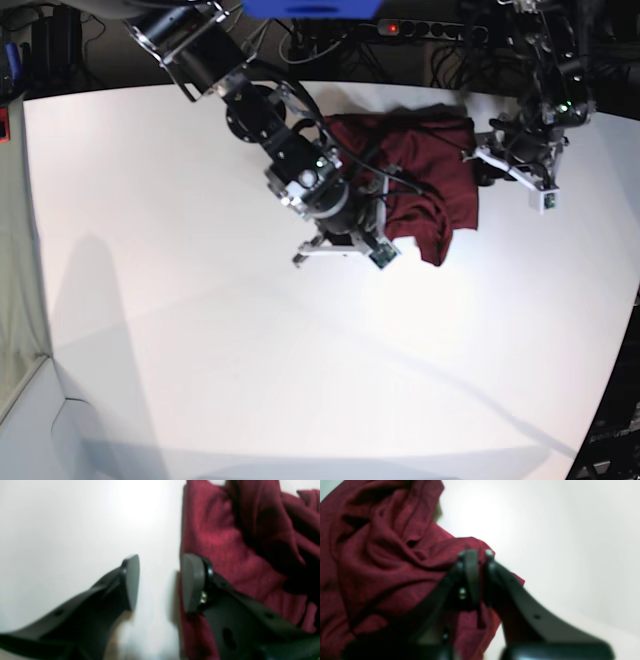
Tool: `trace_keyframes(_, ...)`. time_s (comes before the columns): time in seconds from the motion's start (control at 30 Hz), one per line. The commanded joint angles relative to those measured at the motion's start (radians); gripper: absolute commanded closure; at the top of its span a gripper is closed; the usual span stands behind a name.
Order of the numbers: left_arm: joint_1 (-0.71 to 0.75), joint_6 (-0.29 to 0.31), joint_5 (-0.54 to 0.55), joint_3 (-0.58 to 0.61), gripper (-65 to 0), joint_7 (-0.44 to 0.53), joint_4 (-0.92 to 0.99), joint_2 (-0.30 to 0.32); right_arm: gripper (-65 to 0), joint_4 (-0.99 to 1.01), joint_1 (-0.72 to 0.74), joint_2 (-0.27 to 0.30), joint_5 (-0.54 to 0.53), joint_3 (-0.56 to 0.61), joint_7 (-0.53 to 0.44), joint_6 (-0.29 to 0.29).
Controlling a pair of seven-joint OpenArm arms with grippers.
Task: Layout the t-shirt on the table in an organized manner, then fold the t-shirt properly
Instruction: 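Release the fabric with the right gripper and tuck the loose edge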
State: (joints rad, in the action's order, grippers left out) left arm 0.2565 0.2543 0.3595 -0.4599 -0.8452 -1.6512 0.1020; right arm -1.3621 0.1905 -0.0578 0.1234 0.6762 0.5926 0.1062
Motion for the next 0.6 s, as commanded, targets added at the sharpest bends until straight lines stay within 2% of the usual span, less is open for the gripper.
trace_keyframes(0.0, -0.004, 0.003, 0.008, -0.001, -27.0, 0.011, -0.017, 0.008, 0.0, -0.023, 0.002, -0.009, -0.003, -0.002, -0.021, -0.006)
trace_keyframes(0.43, -0.024, 0.006, 0.017, -0.001, -27.1, 0.008, -0.027, 0.006, 0.0, -0.311, -0.136, -0.012, -0.004, 0.004, -0.03, -0.003)
trace_keyframes(0.57, -0.026, 0.006, 0.017, -0.001, -27.1, 0.008, -0.028, 0.003, 0.0, -0.38, -0.178, -0.012, -0.004, 0.046, -0.032, 0.051)
